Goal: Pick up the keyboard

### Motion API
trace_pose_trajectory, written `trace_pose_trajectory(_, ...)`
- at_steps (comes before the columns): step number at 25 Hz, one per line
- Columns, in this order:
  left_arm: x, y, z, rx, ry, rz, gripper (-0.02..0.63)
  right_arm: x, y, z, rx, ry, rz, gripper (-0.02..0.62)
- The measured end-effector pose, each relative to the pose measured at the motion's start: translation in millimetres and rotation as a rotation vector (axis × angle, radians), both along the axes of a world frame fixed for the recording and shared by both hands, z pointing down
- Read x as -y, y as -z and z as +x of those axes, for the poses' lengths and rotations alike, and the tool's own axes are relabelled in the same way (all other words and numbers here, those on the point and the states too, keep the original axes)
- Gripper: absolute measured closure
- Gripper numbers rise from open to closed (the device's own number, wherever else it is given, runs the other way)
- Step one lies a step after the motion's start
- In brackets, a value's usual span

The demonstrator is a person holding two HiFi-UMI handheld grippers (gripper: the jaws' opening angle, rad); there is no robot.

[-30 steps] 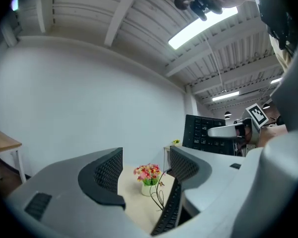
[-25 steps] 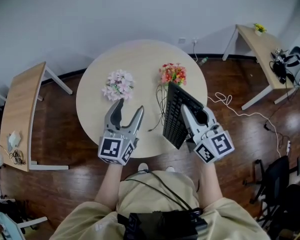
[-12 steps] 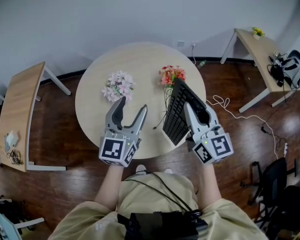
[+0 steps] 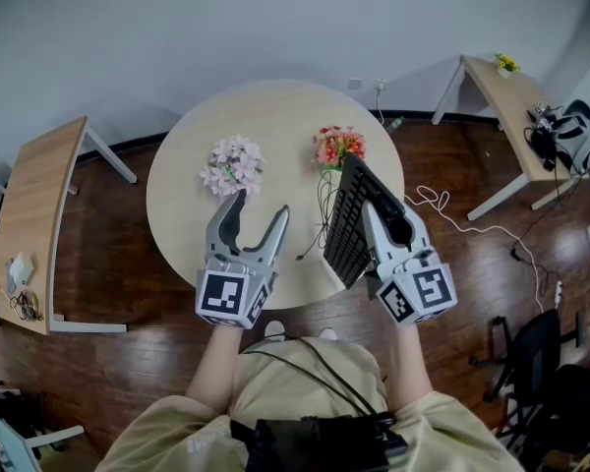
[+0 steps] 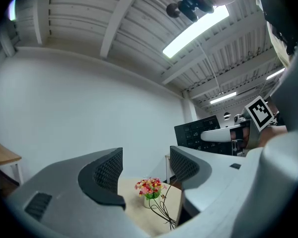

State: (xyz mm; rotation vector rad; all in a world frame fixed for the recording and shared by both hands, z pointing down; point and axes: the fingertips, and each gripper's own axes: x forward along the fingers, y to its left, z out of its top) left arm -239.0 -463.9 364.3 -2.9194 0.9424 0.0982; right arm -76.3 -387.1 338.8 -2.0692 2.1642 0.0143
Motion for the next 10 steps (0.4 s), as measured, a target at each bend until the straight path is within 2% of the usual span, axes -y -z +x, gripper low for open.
trace_pose_trajectory(5,-1.3,1.8,-2.6,-0.005,0.0,-0.014,0.324,0.5,-0.6,-5.8,-0.008,0.005,-0.011,0.511)
trace_pose_trajectory(10,-2.9,12.3,-2.1,-0.031,0.0,-0.073,0.324,3.8,2.7,-12.0,-0.011,0.003,-0.006,0.511)
